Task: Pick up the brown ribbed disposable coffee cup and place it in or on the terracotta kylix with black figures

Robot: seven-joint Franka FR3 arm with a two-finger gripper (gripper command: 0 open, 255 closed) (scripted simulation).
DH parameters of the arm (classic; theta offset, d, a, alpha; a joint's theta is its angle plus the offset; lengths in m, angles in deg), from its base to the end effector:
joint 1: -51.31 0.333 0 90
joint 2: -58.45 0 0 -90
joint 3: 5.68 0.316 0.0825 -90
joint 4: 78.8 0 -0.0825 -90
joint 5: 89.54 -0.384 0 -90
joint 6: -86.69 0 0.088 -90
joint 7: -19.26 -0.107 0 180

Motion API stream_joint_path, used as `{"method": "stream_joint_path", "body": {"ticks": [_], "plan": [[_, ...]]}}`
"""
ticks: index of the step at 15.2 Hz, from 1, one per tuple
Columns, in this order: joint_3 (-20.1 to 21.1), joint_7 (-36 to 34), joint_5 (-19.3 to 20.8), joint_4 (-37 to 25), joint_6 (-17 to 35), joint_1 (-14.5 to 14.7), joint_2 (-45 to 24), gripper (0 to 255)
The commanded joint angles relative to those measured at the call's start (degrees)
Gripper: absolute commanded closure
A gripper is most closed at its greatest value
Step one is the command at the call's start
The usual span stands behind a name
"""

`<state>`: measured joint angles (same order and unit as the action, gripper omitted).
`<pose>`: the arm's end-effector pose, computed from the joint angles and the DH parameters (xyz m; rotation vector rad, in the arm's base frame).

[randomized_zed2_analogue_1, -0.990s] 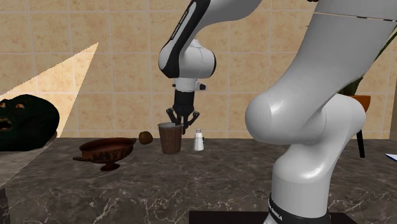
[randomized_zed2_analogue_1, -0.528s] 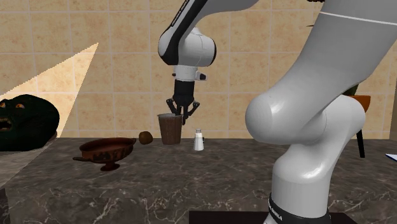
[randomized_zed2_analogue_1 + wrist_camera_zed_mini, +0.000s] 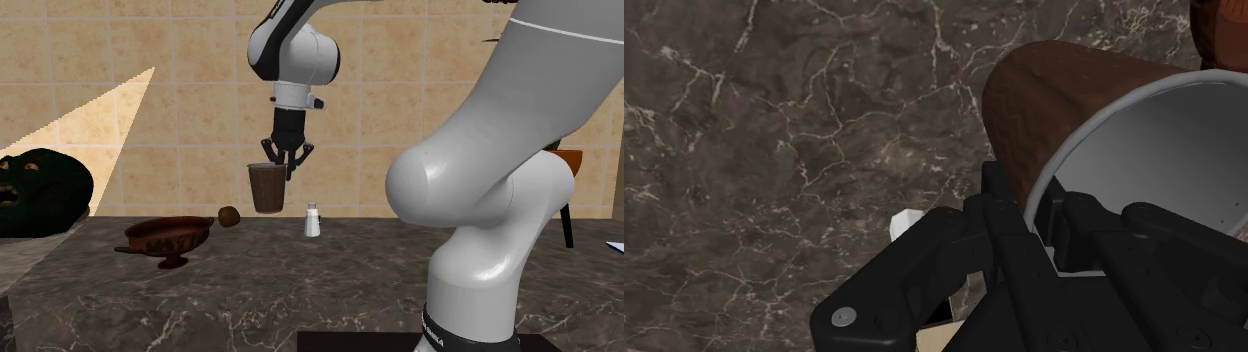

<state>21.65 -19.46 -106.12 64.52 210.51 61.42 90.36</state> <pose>0.3136 0.2652 0.4695 -3.0052 0.3102 -0.2108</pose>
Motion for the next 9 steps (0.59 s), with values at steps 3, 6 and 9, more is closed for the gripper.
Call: {"method": "stream_joint_path", "body": {"ticks": [3,6,9], "plan": [[-0.7,-0.1,0.5,-2.6,-3.4,-0.2,0.8,255],[-1.3,-0.2,0.8,-4.6,-5.8,-0.3,1.3,255],[1.3,-3.2,1.1,-7.6,-6.0,-0.3,-1.1,255]]}}
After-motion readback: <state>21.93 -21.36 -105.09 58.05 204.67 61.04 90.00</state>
